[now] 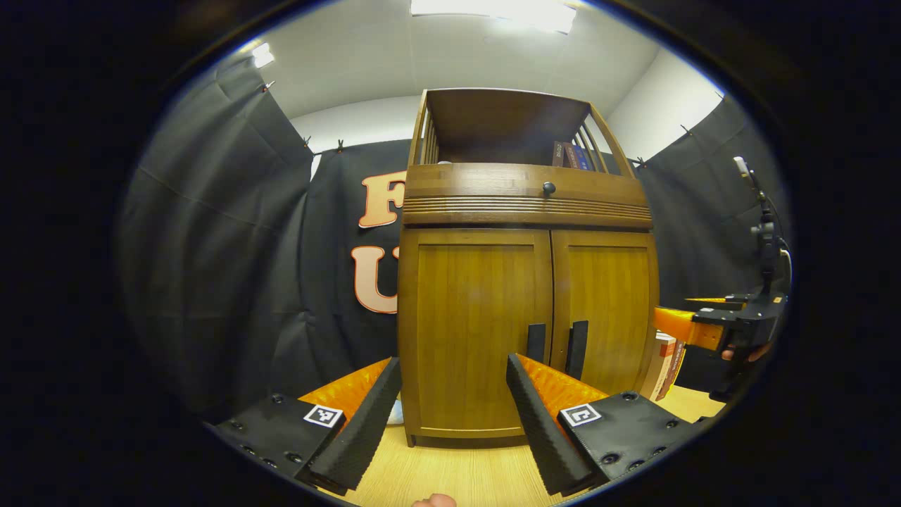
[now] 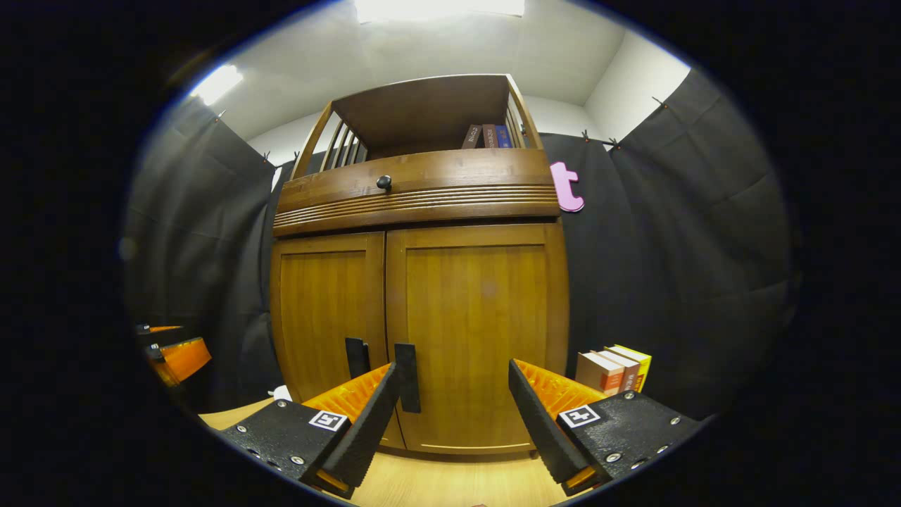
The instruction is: Open the right door of the double-door shoe cabinet with the right hand, and open the left door with the left hand.
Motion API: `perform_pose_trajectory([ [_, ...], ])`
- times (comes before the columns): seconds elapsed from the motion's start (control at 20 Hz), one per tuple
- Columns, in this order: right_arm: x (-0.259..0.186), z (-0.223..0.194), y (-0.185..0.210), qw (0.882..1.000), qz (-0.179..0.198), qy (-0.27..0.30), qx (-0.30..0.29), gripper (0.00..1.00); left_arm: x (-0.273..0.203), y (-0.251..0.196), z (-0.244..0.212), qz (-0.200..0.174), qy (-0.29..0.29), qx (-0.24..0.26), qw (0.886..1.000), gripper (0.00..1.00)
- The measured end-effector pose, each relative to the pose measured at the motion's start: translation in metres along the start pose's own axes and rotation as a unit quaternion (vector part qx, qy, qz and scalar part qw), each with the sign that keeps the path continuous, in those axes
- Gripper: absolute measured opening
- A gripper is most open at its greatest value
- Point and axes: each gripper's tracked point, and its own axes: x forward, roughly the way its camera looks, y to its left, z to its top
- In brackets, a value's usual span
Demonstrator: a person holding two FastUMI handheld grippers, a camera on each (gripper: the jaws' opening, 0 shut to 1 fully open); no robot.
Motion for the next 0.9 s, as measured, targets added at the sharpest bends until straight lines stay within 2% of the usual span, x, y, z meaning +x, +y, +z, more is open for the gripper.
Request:
perform_pose_trajectory([
  [0.1,0.023,-0.002,0.007,1.0,0.011,0.001,0.004,0.94,-0.004,0.002,-0.002,0.004,0.001,-0.006,1.0,0.96],
  [0.15,0.033,-0.003,0.011,1.0,0.017,0.003,0.003,0.97,-0.006,0.004,-0.004,0.005,0.005,-0.009,1.0,0.96],
  [0.25,0.054,-0.013,0.022,0.999,0.031,0.006,-0.006,0.93,-0.01,0.007,-0.008,0.011,0.009,-0.015,1.0,0.96],
  [0.5,0.108,-0.044,0.032,1.0,0.021,0.02,0.0,0.97,-0.015,0.013,-0.017,0.017,0.016,-0.036,0.999,0.96],
  [0.6,0.117,-0.058,0.035,0.999,0.021,0.028,-0.023,0.94,-0.017,0.018,-0.018,0.021,0.017,-0.034,0.999,0.97],
  [0.65,0.118,-0.065,0.037,0.999,0.024,0.035,-0.031,0.98,-0.017,0.019,-0.018,0.023,0.015,-0.03,0.999,0.98],
  [0.75,0.122,-0.075,0.05,0.998,0.045,0.037,-0.034,0.94,-0.016,0.023,-0.015,0.026,0.007,-0.022,0.999,0.96],
  [0.9,0.141,-0.089,0.049,0.998,0.028,0.042,-0.044,0.93,-0.011,0.024,-0.015,0.021,0.008,-0.027,0.999,0.97],
])
